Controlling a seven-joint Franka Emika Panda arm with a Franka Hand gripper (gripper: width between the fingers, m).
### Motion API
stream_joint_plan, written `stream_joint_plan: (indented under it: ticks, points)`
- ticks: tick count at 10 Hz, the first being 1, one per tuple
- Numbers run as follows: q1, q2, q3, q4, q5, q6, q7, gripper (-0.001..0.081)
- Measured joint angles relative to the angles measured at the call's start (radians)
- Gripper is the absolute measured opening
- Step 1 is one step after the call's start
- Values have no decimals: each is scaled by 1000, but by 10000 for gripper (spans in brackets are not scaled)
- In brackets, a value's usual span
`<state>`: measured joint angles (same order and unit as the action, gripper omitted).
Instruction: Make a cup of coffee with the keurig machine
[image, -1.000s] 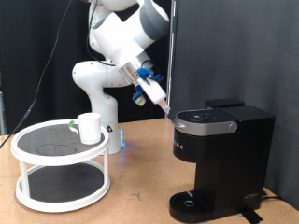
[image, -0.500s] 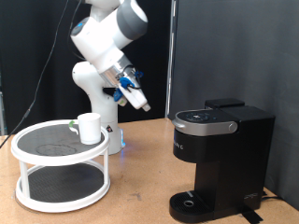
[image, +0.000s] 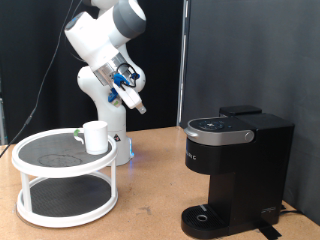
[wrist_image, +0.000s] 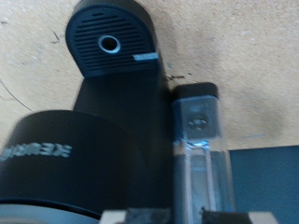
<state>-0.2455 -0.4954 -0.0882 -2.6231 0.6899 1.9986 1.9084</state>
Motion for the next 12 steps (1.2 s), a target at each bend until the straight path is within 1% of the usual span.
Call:
stream_joint_plan:
  ticks: [2,3,4,6,9,10,11,12]
  points:
    - [-10,-18,-59,-1,-6,-107,-68,0]
    - [-23,-37,-88,-2,-22,-149,-96,0]
    - [-39,-59,-110,-5,-39,-172,-120,0]
    - [-74,-103,-149,-4,-89,-234,-131,0]
    - [-120,-147,-220,18,-178,-372,-159,0]
    - [-135,-157,-242,27,-207,-402,-167,0]
    - [-147,-174,-252,29,-220,-419,-170,0]
    - [-147,-172,-251,27,-220,-419,-170,0]
